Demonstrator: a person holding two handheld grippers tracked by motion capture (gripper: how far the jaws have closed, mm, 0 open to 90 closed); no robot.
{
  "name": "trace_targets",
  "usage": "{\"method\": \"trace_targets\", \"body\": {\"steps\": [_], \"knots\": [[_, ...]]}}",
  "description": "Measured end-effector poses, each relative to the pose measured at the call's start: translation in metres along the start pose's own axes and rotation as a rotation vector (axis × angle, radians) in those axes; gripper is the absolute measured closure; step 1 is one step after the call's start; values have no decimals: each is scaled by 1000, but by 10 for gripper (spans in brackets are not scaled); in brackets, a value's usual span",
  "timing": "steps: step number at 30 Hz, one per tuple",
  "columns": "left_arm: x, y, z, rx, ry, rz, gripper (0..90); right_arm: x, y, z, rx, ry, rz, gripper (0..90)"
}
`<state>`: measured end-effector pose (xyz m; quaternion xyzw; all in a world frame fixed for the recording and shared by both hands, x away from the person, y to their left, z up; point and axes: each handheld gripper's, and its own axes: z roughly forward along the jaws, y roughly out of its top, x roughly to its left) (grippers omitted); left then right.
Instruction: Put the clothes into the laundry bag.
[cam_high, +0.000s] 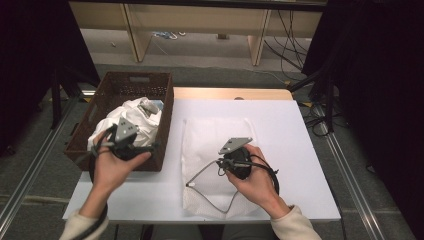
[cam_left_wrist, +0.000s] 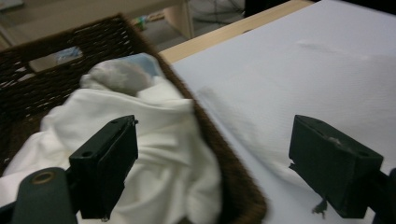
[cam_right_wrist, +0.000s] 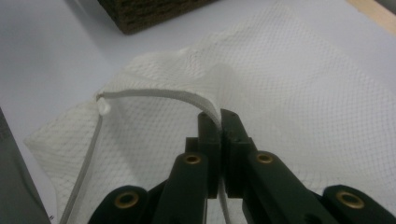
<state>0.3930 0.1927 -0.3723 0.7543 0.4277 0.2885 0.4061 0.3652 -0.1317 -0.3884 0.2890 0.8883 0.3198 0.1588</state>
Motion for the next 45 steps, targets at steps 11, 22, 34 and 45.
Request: {"method": "trace_targets", "body": {"steps": [11,22,34,45], "knots": [[52,21,50,176,72,-32,152,-3,0,-1,19,6,-17,884],[62,12,68,251,61,-99,156,-5,0,0,19,11,-23,884],[64,24,83,252,28,-89,150,-3,-1,0,29,8,8,885],[66,19,98,343,36,-91,141,-5,0,-3,17,12,19,888]]}}
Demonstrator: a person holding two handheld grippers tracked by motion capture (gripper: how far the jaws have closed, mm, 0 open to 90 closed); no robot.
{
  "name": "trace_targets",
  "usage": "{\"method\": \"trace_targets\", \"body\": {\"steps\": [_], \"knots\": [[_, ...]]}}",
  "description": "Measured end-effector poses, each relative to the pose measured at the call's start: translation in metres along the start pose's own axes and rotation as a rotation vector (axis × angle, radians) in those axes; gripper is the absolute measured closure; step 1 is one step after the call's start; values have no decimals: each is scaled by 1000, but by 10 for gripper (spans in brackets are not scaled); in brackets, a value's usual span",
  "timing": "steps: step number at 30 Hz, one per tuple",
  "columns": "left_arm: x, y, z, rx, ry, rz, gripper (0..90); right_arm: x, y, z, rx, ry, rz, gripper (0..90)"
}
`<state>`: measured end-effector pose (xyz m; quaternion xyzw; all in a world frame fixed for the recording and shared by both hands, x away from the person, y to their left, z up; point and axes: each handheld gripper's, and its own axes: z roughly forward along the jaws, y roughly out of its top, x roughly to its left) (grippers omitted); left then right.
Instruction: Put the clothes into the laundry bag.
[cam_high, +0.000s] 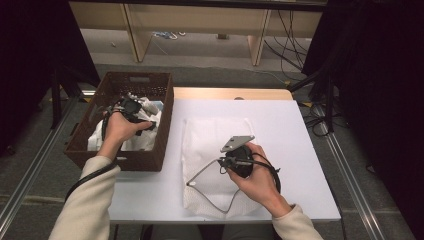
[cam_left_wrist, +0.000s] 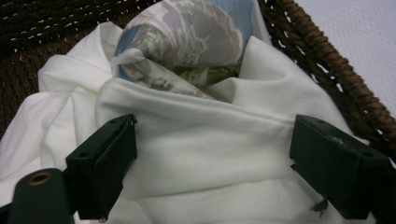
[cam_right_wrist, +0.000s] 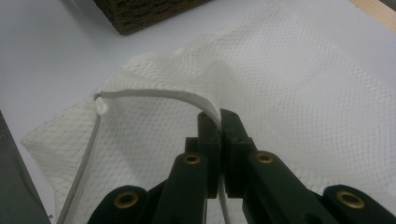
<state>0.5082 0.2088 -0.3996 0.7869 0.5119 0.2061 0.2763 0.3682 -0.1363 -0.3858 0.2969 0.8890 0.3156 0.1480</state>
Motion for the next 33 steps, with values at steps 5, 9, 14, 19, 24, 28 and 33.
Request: {"method": "trace_targets", "body": {"steps": [5,9,14,19,24,28,33], "knots": [[0,-1,10,13,22,6,124,1,0,2,-6,-7,-3,888],[2,-3,18,33,32,-19,106,1,0,2,12,3,0,888],[2,-6,29,71,41,-36,79,0,-1,3,11,0,-7,887],[0,-1,20,86,47,-32,85,0,-1,2,9,1,-2,886],[4,0,13,101,47,-29,70,-4,0,2,5,-6,-32,885],[4,-2,24,122,48,-57,17,-2,-1,3,13,1,-14,878],[4,-7,36,125,57,-83,0,-4,-2,1,5,1,1,878]]}}
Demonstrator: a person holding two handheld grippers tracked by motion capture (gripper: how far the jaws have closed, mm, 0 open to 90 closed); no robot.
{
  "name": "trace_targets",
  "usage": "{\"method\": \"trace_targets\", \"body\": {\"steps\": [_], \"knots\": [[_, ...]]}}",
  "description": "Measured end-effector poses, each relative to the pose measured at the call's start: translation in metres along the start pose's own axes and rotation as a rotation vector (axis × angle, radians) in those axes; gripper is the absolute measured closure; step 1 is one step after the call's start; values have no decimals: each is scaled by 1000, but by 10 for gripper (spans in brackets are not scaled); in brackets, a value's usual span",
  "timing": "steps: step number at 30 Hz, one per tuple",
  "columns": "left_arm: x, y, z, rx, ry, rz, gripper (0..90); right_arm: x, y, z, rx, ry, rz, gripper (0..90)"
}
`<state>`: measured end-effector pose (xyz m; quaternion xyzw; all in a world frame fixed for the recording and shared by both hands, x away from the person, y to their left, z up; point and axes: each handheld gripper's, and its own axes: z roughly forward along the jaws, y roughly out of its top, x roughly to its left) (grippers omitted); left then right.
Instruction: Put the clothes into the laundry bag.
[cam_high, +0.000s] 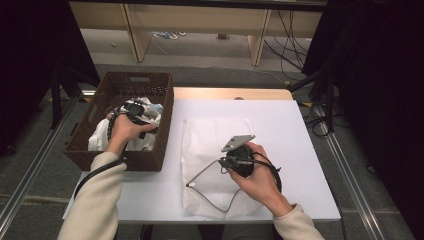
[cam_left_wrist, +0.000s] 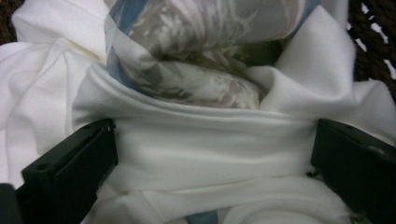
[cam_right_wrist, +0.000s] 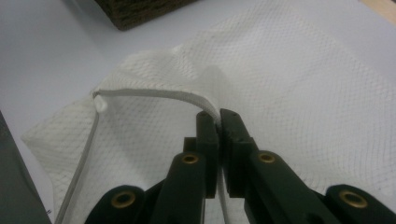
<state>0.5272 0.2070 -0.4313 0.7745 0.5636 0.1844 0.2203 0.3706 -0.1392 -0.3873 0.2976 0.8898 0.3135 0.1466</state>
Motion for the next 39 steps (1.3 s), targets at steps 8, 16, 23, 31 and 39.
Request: {"method": "trace_targets", "body": {"steps": [8,16,23,31,39], "knots": [[-2,0,5,22,28,3,0,-1,1,-7,-68,-17,32,900],[-1,-2,9,32,41,1,26,-3,1,-10,-98,-22,20,900],[0,-4,11,41,41,-14,52,-3,1,-9,-81,-13,17,899],[4,-8,11,41,52,1,256,-4,1,-8,-79,-10,5,899],[7,-10,12,47,7,9,555,-2,0,-8,-67,-5,36,899]]}}
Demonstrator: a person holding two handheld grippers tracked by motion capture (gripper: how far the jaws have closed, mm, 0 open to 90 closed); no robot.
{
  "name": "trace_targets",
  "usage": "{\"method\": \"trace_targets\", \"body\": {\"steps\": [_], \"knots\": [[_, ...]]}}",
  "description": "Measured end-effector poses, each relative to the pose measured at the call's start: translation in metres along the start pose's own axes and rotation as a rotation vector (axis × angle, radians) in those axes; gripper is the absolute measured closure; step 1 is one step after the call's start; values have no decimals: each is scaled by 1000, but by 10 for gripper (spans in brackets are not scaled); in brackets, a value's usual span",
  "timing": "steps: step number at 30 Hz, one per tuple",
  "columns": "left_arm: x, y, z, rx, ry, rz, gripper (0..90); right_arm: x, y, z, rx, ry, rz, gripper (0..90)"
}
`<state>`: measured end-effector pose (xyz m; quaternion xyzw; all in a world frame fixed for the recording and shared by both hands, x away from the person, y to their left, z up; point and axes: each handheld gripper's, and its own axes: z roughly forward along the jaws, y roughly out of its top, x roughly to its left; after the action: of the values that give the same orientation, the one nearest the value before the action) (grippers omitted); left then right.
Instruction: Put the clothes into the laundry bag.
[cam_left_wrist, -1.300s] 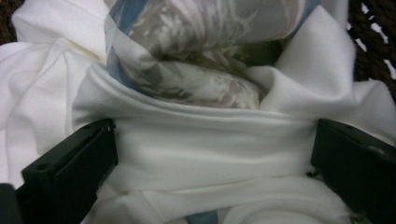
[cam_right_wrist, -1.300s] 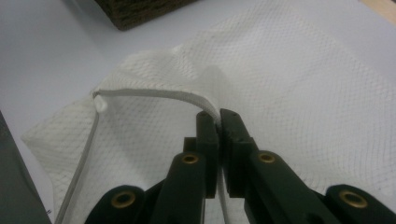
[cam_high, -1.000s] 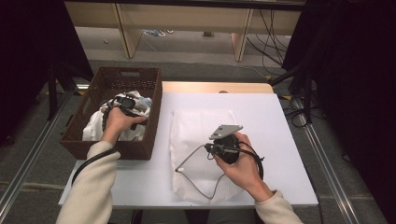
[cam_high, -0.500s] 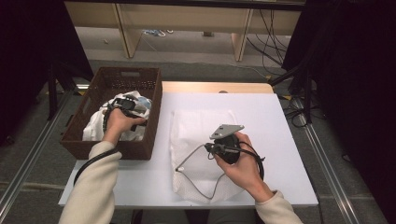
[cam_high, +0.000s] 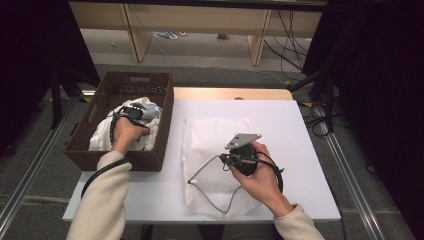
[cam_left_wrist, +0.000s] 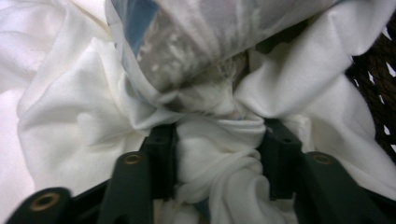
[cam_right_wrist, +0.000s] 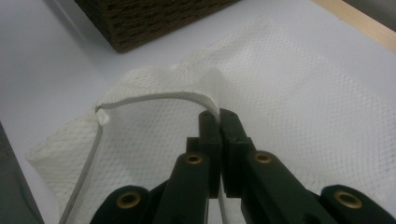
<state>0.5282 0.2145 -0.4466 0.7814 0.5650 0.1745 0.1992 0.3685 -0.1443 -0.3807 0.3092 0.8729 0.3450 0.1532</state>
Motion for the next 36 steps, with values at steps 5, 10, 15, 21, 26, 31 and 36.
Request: {"method": "trace_targets", "body": {"steps": [5,10,15,21,26,31,36], "knots": [[1,0,-3,11,-4,20,675,-1,0,1,-20,-12,-7,898],[7,-2,-12,-57,-60,-35,733,-4,0,0,-8,-4,-25,899],[7,-3,-24,-150,-56,-17,750,-4,0,0,-25,-16,-9,899],[7,2,-46,-280,-21,-6,752,-6,1,-2,-25,-6,-23,899],[15,1,-77,-492,-34,-64,752,-6,1,-3,-30,-7,-5,899],[20,-6,-94,-619,-32,-100,752,-7,1,-3,-32,-4,0,899],[20,-14,-119,-737,-32,-100,753,-7,0,-3,-35,-1,-9,899]]}}
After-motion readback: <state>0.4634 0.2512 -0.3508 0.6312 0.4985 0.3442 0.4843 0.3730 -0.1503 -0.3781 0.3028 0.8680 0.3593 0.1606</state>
